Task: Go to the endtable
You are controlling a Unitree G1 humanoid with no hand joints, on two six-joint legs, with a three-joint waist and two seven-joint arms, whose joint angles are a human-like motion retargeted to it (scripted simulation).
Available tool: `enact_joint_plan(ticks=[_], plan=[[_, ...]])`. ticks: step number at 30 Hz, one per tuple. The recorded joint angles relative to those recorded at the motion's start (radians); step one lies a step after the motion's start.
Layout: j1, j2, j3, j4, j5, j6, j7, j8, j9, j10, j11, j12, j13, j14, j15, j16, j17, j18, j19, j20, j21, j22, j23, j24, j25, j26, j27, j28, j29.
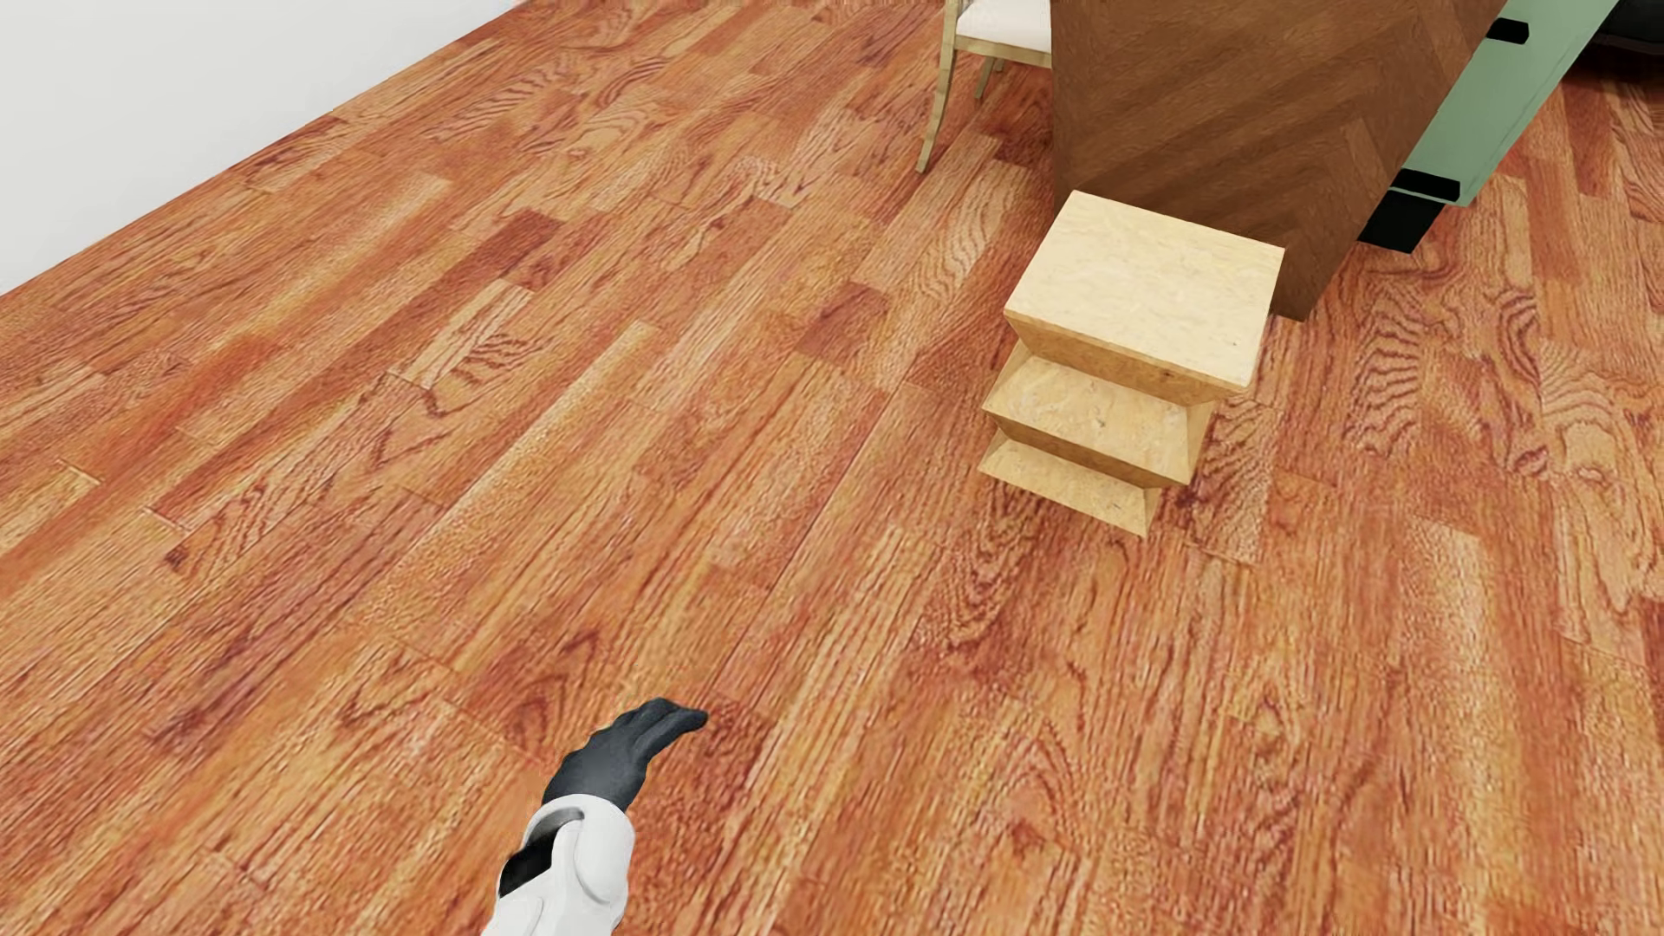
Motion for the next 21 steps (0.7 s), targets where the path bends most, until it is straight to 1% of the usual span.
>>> enact_joint_plan(ticks=[1,2,4,5,6,8,9,10,11,12,14,16,17,19,21], plan=[[0.02,0.015,0.001,0.022,0.015,0.008,0.025,0.014,-0.003,0.039,-0.028,0.016,-0.014,-0.033,0.005,0.007,-0.002,0.02,0.0,-0.016,0.003,0.091,-0.01,0.019,0.004,0.044,-0.009,-0.053,-0.005],[0.052,0.03,0.0,0.042,0.031,0.017,0.049,0.033,-0.007,0.047,-0.059,0.038,-0.028,-0.046,0.012,0.007,0.002,0.021,0.001,-0.018,-0.006,0.182,-0.026,0.008,0.016,0.082,-0.014,-0.091,-0.019],[0.141,0.048,-0.002,0.074,0.061,0.036,0.104,0.088,-0.02,-0.046,-0.111,0.108,-0.056,-0.065,0.03,-0.004,0.02,-0.008,0.001,-0.002,-0.044,0.342,-0.061,-0.064,0.058,0.138,-0.027,-0.111,-0.063],[0.181,0.046,-0.004,0.089,0.072,0.046,0.152,0.12,-0.028,-0.099,-0.122,0.14,-0.061,-0.073,0.036,-0.012,0.031,-0.003,0.001,-0.009,-0.07,0.417,-0.077,-0.098,0.082,0.156,-0.044,-0.119,-0.091],[0.214,0.039,-0.006,0.098,0.078,0.054,0.198,0.15,-0.034,-0.143,-0.123,0.172,-0.063,-0.073,0.039,-0.019,0.042,0.004,0.002,-0.034,-0.093,0.481,-0.089,-0.114,0.107,0.165,-0.056,-0.139,-0.12],[0.259,0.024,-0.006,0.1,0.079,0.065,0.252,0.194,-0.041,-0.202,-0.107,0.227,-0.046,-0.068,0.033,-0.022,0.058,0.008,0.006,-0.094,-0.131,0.553,-0.103,-0.118,0.147,0.163,-0.068,-0.203,-0.162],[0.268,0.02,-0.004,0.099,0.078,0.067,0.266,0.206,-0.043,-0.209,-0.1,0.246,-0.029,-0.069,0.03,-0.021,0.063,0.01,0.008,-0.107,-0.143,0.562,-0.103,-0.125,0.154,0.158,-0.066,-0.229,-0.167],[0.27,0.019,-0.002,0.098,0.075,0.068,0.274,0.213,-0.043,-0.203,-0.095,0.256,-0.009,-0.074,0.027,-0.018,0.066,0.013,0.011,-0.105,-0.152,0.557,-0.097,-0.138,0.155,0.154,-0.059,-0.24,-0.163],[0.269,0.021,0.001,0.097,0.072,0.067,0.276,0.214,-0.043,-0.192,-0.092,0.257,0.011,-0.081,0.024,-0.014,0.067,0.016,0.013,-0.093,-0.161,0.544,-0.082,-0.152,0.152,0.153,-0.047,-0.23,-0.155],[0.269,0.025,0.004,0.095,0.068,0.066,0.275,0.21,-0.044,-0.186,-0.092,0.25,0.029,-0.086,0.022,-0.01,0.068,0.018,0.016,-0.077,-0.171,0.527,-0.056,-0.162,0.144,0.153,-0.025,-0.199,-0.144],[0.273,0.035,0.01,0.086,0.058,0.062,0.268,0.198,-0.044,-0.186,-0.09,0.218,0.054,-0.092,0.017,-0.002,0.066,0.022,0.021,-0.059,-0.184,0.479,0.017,-0.16,0.111,0.146,0.043,-0.111,-0.107],[0.273,0.04,0.014,0.074,0.046,0.057,0.254,0.183,-0.044,-0.187,-0.08,0.165,0.077,-0.097,0.007,0.009,0.057,0.025,0.025,-0.05,-0.179,0.428,0.081,-0.156,0.063,0.115,0.099,-0.046,-0.049],[0.271,0.041,0.014,0.068,0.04,0.053,0.246,0.175,-0.044,-0.186,-0.076,0.136,0.088,-0.099,0.003,0.009,0.055,0.026,0.027,-0.042,-0.175,0.401,0.098,-0.16,0.041,0.098,0.112,-0.022,-0.024],[0.262,0.044,0.011,0.058,0.03,0.046,0.229,0.158,-0.044,-0.183,-0.075,0.085,0.108,-0.102,-0.002,0.007,0.061,0.027,0.031,-0.027,-0.184,0.342,0.092,-0.169,0.022,0.069,0.106,0.015,-0.002],[0.255,0.046,0.005,0.05,0.023,0.039,0.22,0.148,-0.045,-0.179,-0.081,0.052,0.125,-0.106,-0.002,0.008,0.075,0.029,0.034,-0.028,-0.206,0.285,0.05,-0.165,0.03,0.044,0.075,0.04,-0.024]])
